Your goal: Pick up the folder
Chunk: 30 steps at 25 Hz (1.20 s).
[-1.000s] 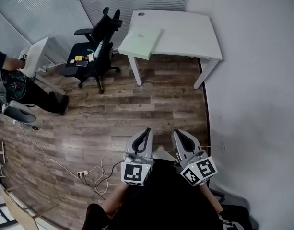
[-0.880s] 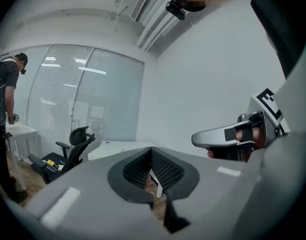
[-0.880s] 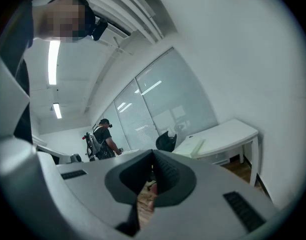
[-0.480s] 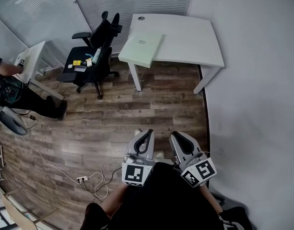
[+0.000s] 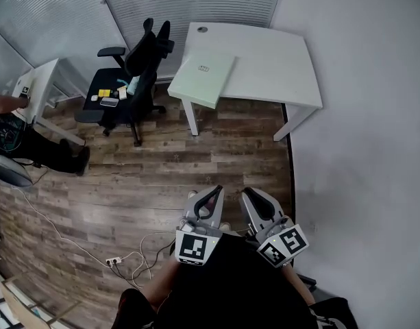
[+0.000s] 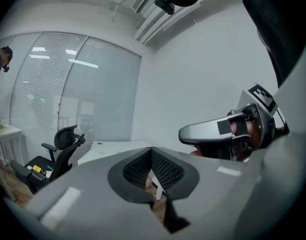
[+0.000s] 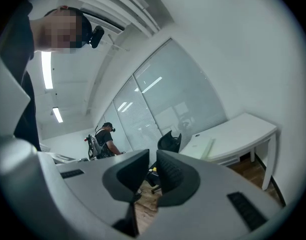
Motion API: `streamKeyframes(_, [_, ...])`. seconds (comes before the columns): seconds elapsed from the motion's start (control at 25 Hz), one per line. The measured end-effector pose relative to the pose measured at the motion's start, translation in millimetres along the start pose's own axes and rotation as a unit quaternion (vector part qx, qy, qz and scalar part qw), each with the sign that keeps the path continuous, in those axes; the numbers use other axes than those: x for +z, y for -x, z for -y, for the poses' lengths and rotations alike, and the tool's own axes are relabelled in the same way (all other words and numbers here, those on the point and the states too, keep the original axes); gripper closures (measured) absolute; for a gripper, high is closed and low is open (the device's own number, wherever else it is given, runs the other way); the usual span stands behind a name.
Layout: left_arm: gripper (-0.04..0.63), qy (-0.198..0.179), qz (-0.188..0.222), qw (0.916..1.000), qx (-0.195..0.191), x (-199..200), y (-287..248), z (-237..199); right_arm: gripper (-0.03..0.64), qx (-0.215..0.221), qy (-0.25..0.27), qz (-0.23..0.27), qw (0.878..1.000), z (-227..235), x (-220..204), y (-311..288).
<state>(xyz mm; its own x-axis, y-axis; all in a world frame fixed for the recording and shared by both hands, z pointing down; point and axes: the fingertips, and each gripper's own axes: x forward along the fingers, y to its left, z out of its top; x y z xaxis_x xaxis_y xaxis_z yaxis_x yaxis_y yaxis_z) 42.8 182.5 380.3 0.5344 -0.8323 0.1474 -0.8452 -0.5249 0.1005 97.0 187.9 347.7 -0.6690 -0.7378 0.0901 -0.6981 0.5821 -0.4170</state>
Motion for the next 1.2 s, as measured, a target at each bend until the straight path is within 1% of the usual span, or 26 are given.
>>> streamKeyframes(0.12, [0.591,0.007,0.006,1.0,0.002,4,-7,-17,0.58,-0.007,-0.002,-0.003,1.0,6,2,-20])
streamKeyframes(0.24, [0.591,0.033,0.009,0.9994,0.008,9,-10,-40,0.58,-0.008,-0.003,-0.007,1.0,6,3,-41])
streamKeyframes(0.36, [0.591,0.041,0.015,0.999,0.008,14,-13,-62,0.58,-0.006,-0.002,-0.012,1.0,3,4,-62])
streamKeyframes(0.6, [0.591,0.032,0.038,0.9987,-0.009,25,-22,-96,0.58,0.001,-0.016,-0.019,1.0,-2,1,-101])
streamKeyframes(0.72, [0.591,0.021,0.046,0.9985,-0.018,33,-22,-115,0.58,-0.006,-0.031,-0.018,0.999,-3,-1,-123])
streamKeyframes(0.84, [0.591,0.012,0.044,0.9987,-0.02,37,-21,-134,0.58,-0.013,-0.048,-0.012,0.999,-4,-1,-143])
streamKeyframes(0.92, [0.591,0.015,0.041,0.9989,-0.019,36,-22,-147,0.58,-0.016,-0.051,-0.004,0.999,-7,-1,-154])
streamKeyframes(1.04, [0.591,0.026,0.042,0.9984,-0.028,37,-23,-162,0.58,-0.02,-0.056,0.0,0.998,-14,-1,-169])
streamKeyframes(1.2, [0.591,0.032,0.038,0.9981,-0.036,37,-24,-166,0.577,-0.031,-0.073,-0.009,0.997,-10,-7,-175])
